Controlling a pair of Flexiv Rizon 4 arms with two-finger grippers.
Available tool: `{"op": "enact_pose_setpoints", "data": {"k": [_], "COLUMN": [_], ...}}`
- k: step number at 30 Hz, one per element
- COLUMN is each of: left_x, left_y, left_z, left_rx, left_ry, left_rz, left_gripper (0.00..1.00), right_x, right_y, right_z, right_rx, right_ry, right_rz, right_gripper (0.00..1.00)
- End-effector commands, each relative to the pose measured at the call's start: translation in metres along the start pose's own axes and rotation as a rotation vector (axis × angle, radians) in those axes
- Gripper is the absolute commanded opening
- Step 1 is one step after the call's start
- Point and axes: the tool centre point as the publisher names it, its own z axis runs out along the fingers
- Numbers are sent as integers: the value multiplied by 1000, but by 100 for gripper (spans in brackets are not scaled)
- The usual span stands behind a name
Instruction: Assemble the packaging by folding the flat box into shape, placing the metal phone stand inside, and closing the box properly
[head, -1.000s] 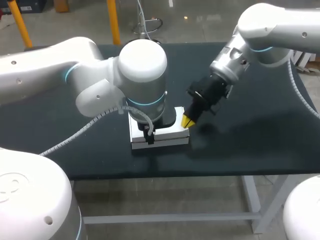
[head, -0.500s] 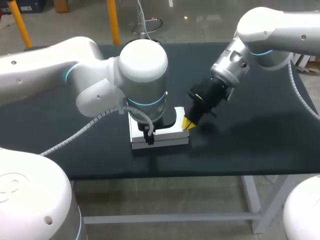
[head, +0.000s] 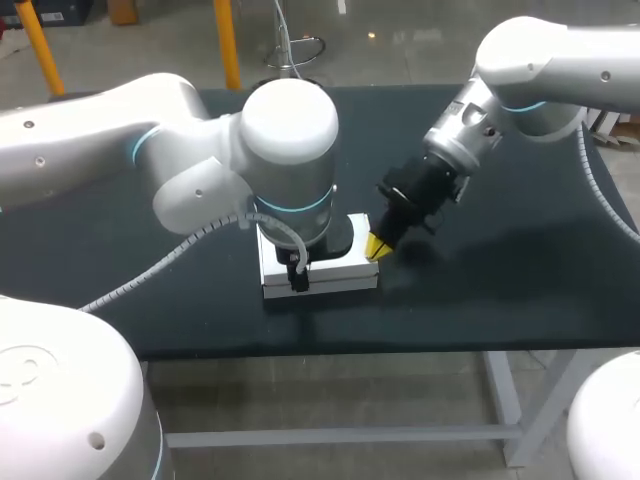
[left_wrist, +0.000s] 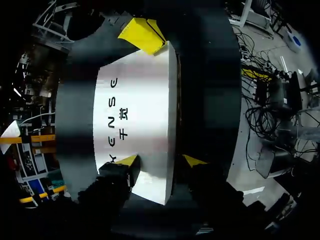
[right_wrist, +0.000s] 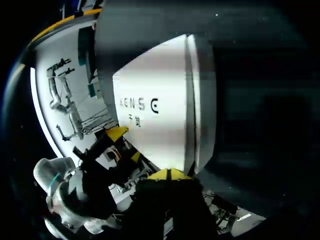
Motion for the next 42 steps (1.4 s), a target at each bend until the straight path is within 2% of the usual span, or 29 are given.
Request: {"op": "enact_pose_setpoints", "data": {"k": [1, 6, 8, 9, 10, 11, 12, 13, 14, 19, 22, 34, 42], "left_x": [2, 2, -1, -2, -3, -5, -7, -9, -11, -18, -19, -15, -7], "left_y": [2, 11, 18, 22, 26, 30, 34, 36, 37, 37, 35, 29, 29], "left_z": [-6, -18, -25, -29, -33, -36, -39, -40, -40, -34, -27, -8, -3], "left_rx": [5, 40, 93, 122, 153, 186, 209, 224, 238, 271, 275, 277, 268], "left_ry": [0, 7, 23, 30, 40, 54, 68, 83, 106, 221, 257, 317, 322], "left_rz": [6, 1, -8, -11, -14, -21, -22, -40, -58, -125, -137, -121, -119], "left_gripper": [69, 75, 69, 62, 47, 39, 24, 4, 0, 0, 0, 0, 0], "right_x": [0, 1, 1, 1, 1, 1, 1, 1, 1, 1, 1, -2, -6], "right_y": [1, 1, 1, 1, 1, 1, 2, 2, 2, 3, 3, 1, -1], "right_z": [0, 1, 2, 2, 2, 2, 2, 2, 2, 4, 5, 9, 13], "right_rx": [0, -6, -7, -8, -8, -9, -10, -11, -12, -18, -20, -49, -72], "right_ry": [-1, -5, -6, -7, -7, -8, -9, -10, -11, -15, -18, -35, -48], "right_rz": [-1, -4, -4, -4, -4, -3, -3, -2, -2, -1, 0, -6, -7], "right_gripper": [0, 0, 0, 0, 0, 0, 0, 0, 0, 0, 0, 0, 0]}}
